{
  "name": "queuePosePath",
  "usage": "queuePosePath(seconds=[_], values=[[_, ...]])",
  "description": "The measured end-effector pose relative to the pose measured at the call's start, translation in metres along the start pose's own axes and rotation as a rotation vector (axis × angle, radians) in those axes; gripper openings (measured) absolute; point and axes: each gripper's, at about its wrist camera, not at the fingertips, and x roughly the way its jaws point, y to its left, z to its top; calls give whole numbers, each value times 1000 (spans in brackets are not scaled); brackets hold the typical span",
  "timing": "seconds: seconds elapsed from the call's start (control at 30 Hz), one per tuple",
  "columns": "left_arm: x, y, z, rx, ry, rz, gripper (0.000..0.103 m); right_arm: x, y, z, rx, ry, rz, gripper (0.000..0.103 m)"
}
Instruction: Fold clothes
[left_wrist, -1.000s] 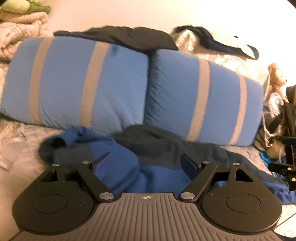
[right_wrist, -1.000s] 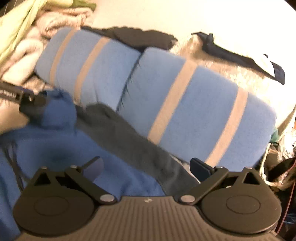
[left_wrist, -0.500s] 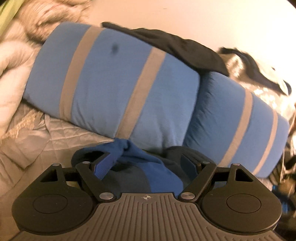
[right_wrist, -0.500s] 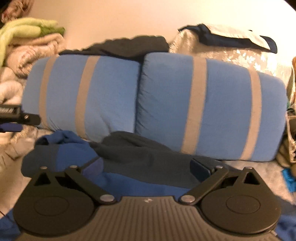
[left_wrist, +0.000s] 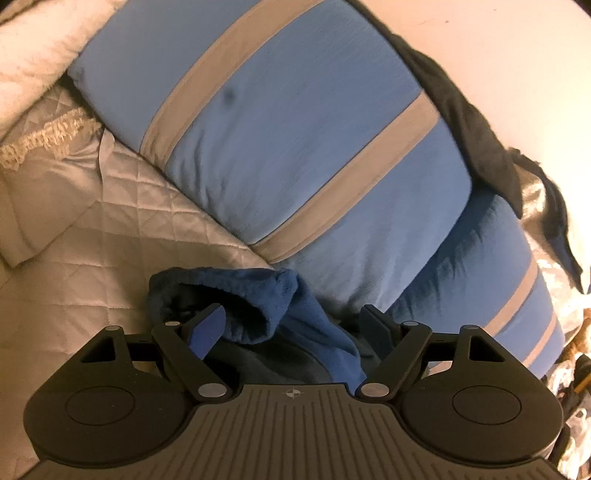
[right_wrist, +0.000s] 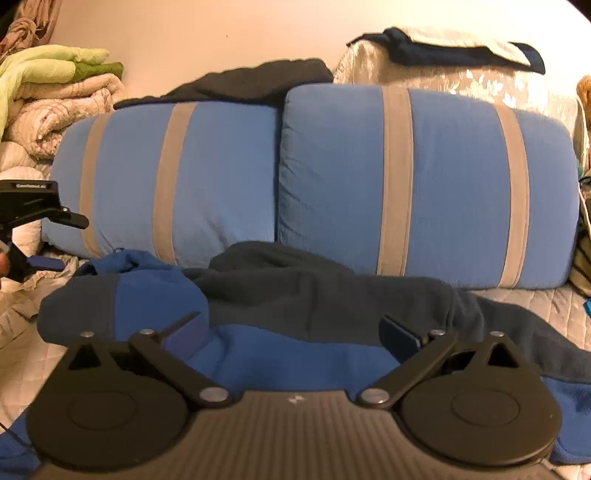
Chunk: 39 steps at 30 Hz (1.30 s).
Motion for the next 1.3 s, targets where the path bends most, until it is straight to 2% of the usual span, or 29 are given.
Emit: queuePosePath(seconds=[0.1, 0.13, 0.2, 0.3, 0.37, 0.4, 0.43, 0.73, 0.9, 1.07, 1.17, 1.3], values=[[14, 8, 3, -29, 26, -18, 79, 2, 1, -2, 4, 22, 12, 103], [19, 10, 3, -40, 34, -24, 72, 2, 1, -2, 6, 26, 20, 103], [29, 15, 5, -61, 50, -32, 65, 1, 0, -2, 5, 26, 27, 103], [42, 20, 4, -79, 61, 1, 62, 2, -1, -2, 6, 31, 28, 103], [49, 23, 5, -89, 67, 18, 47, 3, -1, -3, 10, 39, 31, 103], [51, 25, 5, -96, 75, 15, 27, 4, -2, -3, 10, 43, 33, 103], [52, 26, 5, -104, 84, 12, 17, 5, -2, -3, 9, 45, 34, 103], [14, 34, 25, -54, 62, -1, 12, 7, 0, -5, 0, 56, 52, 103], [-22, 51, 42, -23, 35, 26, 12, 6, -1, -6, 9, 62, 63, 103], [-62, 67, 77, 26, 2, 78, 11, 7, 0, -8, 22, 67, 75, 103], [-86, 72, 92, 100, -22, 130, 11, 5, -1, -7, 48, 56, 107, 103], [-120, 69, 92, 255, -72, 189, 11, -4, -6, -4, 129, 2, 220, 103]])
